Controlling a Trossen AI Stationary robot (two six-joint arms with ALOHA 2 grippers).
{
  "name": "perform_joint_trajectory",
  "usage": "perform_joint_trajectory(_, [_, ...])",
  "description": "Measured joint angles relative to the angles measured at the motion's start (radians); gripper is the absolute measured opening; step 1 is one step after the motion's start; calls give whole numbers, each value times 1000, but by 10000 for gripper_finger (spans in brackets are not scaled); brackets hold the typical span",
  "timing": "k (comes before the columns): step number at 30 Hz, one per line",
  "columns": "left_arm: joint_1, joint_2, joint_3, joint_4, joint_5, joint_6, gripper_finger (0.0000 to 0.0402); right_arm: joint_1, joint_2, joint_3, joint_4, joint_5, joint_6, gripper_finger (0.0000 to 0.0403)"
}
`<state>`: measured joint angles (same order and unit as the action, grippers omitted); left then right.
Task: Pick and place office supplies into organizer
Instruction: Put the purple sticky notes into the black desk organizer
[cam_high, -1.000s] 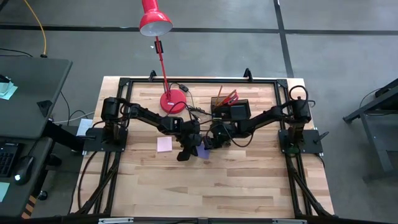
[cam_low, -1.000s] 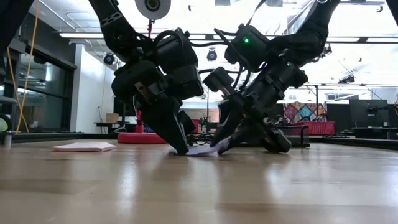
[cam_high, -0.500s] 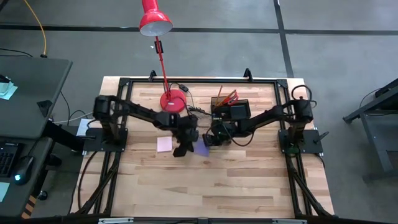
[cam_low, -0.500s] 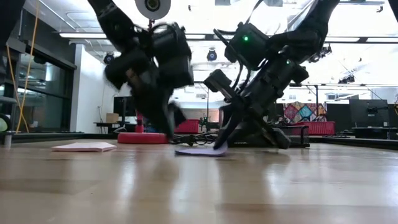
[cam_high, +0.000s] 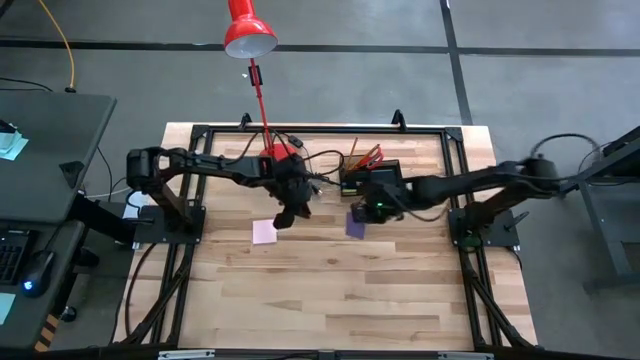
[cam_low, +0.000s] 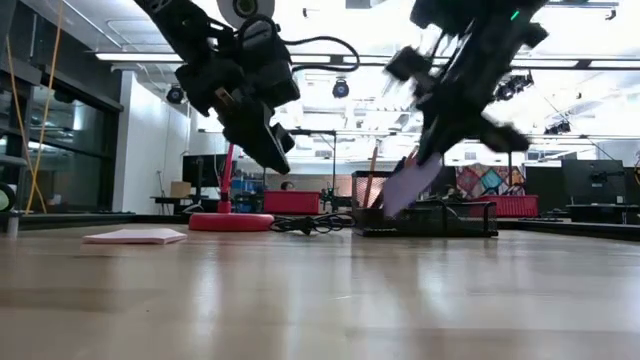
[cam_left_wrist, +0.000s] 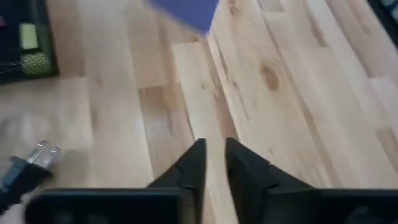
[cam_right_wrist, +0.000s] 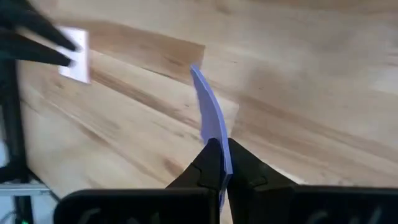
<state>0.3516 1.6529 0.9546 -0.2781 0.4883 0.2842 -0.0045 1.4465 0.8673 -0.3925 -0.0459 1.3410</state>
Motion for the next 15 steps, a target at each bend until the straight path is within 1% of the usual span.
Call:
perform_joint_trajectory(3, [22, 2, -2, -4, 56, 35, 91, 4, -130, 1, -159, 54, 28, 0])
perform_joint_trajectory(5, [27, 1, 0, -18, 69, 37, 121, -17, -212, 1, -261, 72, 39, 0])
perform_joint_trajectory(7, [35, 1, -1, -37, 69, 21, 141, -44, -289, 1, -370, 89, 35, 0])
perform_joint_trajectory(11, [35, 1, -1, -51, 79, 11, 156, -131, -405, 1, -528, 100, -16, 0])
perform_joint_trajectory(14, [35, 1, -1, -48, 73, -29, 153, -239, -462, 1, -561, 76, -122, 0])
perform_joint_trajectory(15, [35, 1, -1, -44, 72, -46, 151, -278, -470, 1, -561, 52, -169, 0])
